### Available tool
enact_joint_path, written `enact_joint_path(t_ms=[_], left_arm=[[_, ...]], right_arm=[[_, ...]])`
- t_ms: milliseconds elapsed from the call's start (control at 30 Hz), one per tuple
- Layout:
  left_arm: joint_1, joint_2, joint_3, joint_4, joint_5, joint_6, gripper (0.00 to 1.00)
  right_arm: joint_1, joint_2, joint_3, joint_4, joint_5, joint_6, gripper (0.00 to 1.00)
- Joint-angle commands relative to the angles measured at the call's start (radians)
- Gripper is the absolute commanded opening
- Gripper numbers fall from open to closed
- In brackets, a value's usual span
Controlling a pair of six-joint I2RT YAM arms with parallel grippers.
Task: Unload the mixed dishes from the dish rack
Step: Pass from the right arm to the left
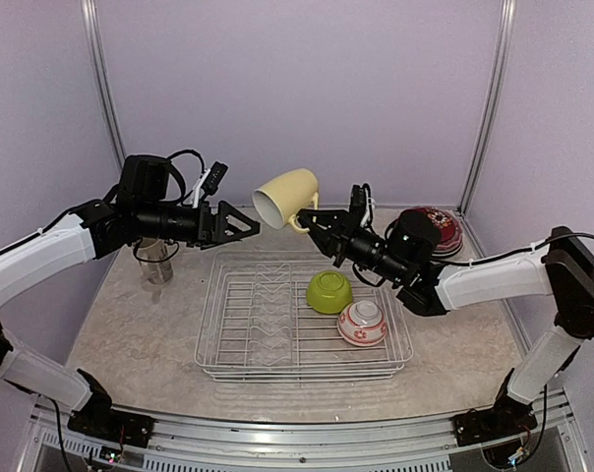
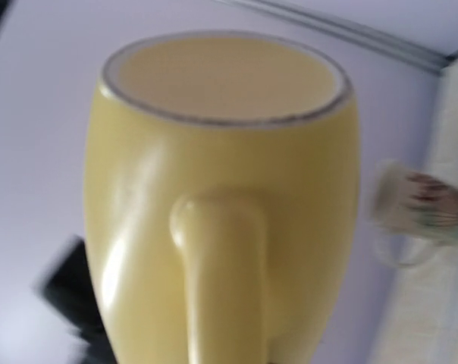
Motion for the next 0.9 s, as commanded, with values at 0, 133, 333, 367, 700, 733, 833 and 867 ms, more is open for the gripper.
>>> enact_joint_path(t_ms=[0,133,333,367,700,733,833,867], left_arm=[[0.047,-0.046,-0.092,0.162,-0.021,-0.073,0.83],[0.107,-0.068,-0.152,0.279,0.006,-0.156,0.71],[0.17,-0.082,-0.202,0.402,0.078,-0.224,0.65],[0.172,-0.088,-0.21,0.422,0.086,-0.228,0.67],[0.197,-0.142,-0.245,0.411,-0.027,-0.234,0.63],[0.205,-0.15,-0.255,0.427,-0.026,-0.239,0.63],[0.218,-0.155,-0.264,0.481,0.047,-0.252,0.65],[0.215,-0.148,-0.26,0.491,0.073,-0.255,0.66]], right_arm=[[0.051,0.08,0.13,0.286,0.009,0.189,0.0],[0.081,0.167,0.204,0.342,0.019,0.23,0.0],[0.104,0.264,0.26,0.409,0.042,0.264,0.0],[0.103,0.269,0.262,0.413,0.046,0.264,0.0],[0.1,0.254,0.176,0.474,0.131,0.233,0.0],[0.101,0.254,0.174,0.468,0.132,0.23,0.0],[0.105,0.275,0.194,0.451,0.122,0.234,0.0],[0.107,0.286,0.208,0.454,0.114,0.238,0.0]])
